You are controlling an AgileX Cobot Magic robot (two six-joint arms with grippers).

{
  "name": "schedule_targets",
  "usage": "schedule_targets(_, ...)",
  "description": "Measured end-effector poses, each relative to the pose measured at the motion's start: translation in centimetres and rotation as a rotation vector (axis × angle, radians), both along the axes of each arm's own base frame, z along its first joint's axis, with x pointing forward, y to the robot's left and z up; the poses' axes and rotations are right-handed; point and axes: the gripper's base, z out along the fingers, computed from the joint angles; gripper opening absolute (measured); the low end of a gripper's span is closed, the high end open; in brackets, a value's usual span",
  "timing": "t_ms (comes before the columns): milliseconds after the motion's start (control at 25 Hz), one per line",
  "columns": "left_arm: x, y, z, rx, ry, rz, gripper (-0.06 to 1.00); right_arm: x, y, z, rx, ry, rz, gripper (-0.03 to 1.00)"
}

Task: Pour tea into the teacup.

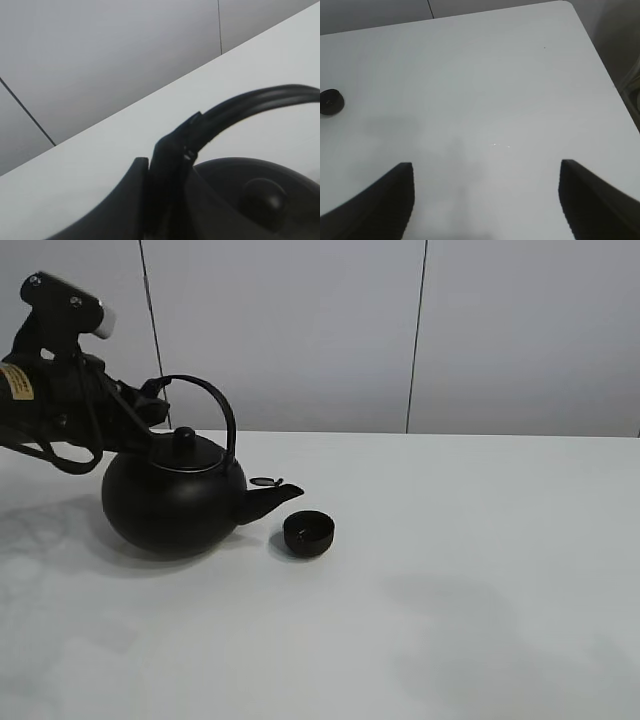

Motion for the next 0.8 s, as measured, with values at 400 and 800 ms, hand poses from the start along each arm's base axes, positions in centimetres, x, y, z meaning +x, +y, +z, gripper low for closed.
schedule_targets(400,0.7,-0.27,0.03,0.031,0.004,-0.02,0.11,0.0,0.0,0.0,0.0,0.0,0.0,0.55)
schedule_targets(800,0.68,-0.25,-0.1,0.037,0.014,-0.019,0.11,0.0,0.0,0.0,0.0,0.0,0.0,0.55)
